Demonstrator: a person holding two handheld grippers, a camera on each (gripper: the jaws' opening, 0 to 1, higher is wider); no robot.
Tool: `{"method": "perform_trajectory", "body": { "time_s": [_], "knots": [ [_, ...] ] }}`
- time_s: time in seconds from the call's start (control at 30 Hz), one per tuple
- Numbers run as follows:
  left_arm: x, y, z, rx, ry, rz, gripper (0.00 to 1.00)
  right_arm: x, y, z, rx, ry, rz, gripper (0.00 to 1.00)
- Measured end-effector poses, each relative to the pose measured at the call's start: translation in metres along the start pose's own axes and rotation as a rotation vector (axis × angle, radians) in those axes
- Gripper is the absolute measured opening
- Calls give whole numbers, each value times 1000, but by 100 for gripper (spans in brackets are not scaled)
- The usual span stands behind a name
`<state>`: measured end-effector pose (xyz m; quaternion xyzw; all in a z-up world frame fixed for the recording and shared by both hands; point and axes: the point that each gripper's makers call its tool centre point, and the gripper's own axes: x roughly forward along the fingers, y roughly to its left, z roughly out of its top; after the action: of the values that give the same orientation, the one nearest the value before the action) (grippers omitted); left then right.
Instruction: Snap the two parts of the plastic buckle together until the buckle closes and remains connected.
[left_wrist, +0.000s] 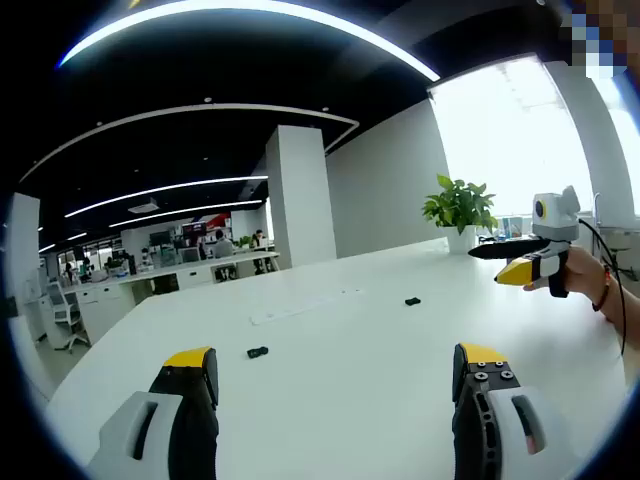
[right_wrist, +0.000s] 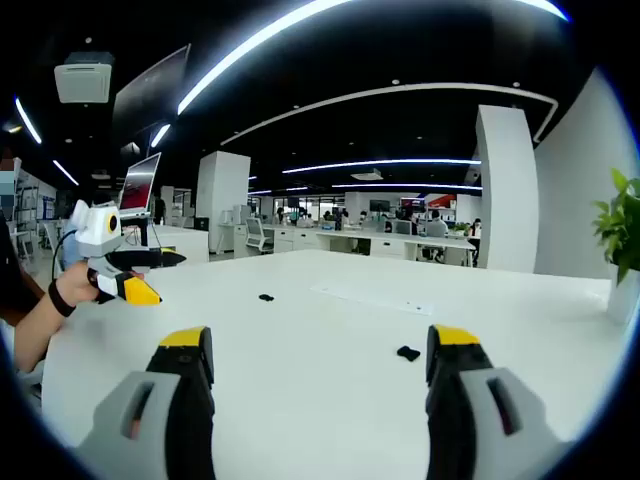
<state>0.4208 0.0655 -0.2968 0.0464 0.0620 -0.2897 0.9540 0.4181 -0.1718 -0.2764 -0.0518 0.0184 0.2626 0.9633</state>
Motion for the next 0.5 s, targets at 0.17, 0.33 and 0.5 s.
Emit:
{"method": "perform_trajectory", "body": {
  "time_s": [0.17,0.33,0.5],
  "knots": [
    [1,-1,1,-2,-3,-8,100,1,2,-2,-7,13,7,88],
    [0,0,1,-2,-5,3,100,1,2,-2,-8,14,6,88],
    [1,-1,-1,-11,6,-10,100,2,2,-4,-12,25,7,87]
  ]
}}
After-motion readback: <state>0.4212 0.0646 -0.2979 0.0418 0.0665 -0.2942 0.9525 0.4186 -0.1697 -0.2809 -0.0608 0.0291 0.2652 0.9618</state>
